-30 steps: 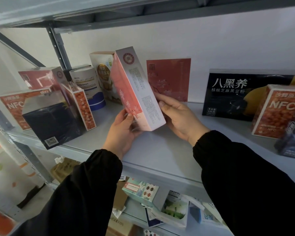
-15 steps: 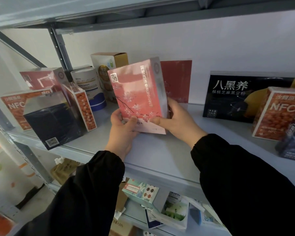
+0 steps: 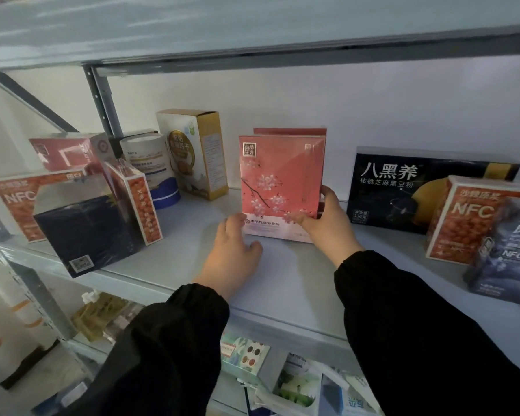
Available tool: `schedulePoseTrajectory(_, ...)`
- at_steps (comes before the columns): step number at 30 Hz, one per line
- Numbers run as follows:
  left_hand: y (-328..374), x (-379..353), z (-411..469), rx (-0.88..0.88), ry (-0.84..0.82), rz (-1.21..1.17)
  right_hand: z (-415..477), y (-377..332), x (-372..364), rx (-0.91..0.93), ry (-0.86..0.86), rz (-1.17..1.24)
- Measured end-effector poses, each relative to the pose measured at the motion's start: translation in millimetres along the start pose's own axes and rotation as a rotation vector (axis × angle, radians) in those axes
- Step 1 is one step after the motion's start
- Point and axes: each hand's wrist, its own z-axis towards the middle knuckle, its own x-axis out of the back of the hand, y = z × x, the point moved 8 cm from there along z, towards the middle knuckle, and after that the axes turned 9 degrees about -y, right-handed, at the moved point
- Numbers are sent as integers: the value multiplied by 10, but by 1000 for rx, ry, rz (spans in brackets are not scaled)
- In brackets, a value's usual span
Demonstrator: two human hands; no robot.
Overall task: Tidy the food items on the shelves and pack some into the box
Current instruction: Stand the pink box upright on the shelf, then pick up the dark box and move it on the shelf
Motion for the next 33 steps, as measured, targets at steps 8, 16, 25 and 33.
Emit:
schedulePoseTrajectory(8, 138, -217, -52, -27, -221, 558, 5, 33, 24, -9, 26, -56)
schedulePoseTrajectory(16, 172, -228, -69, -45, -226, 593, -23, 12, 12, -24, 22, -72)
schedulePoseTrajectory(25, 156, -199, -52, -29, -230, 533, -294, -266, 135, 140, 257, -300)
schedulePoseTrajectory(33, -173, 336, -238, 97, -233, 626, -570, -708, -611, 408, -181, -561)
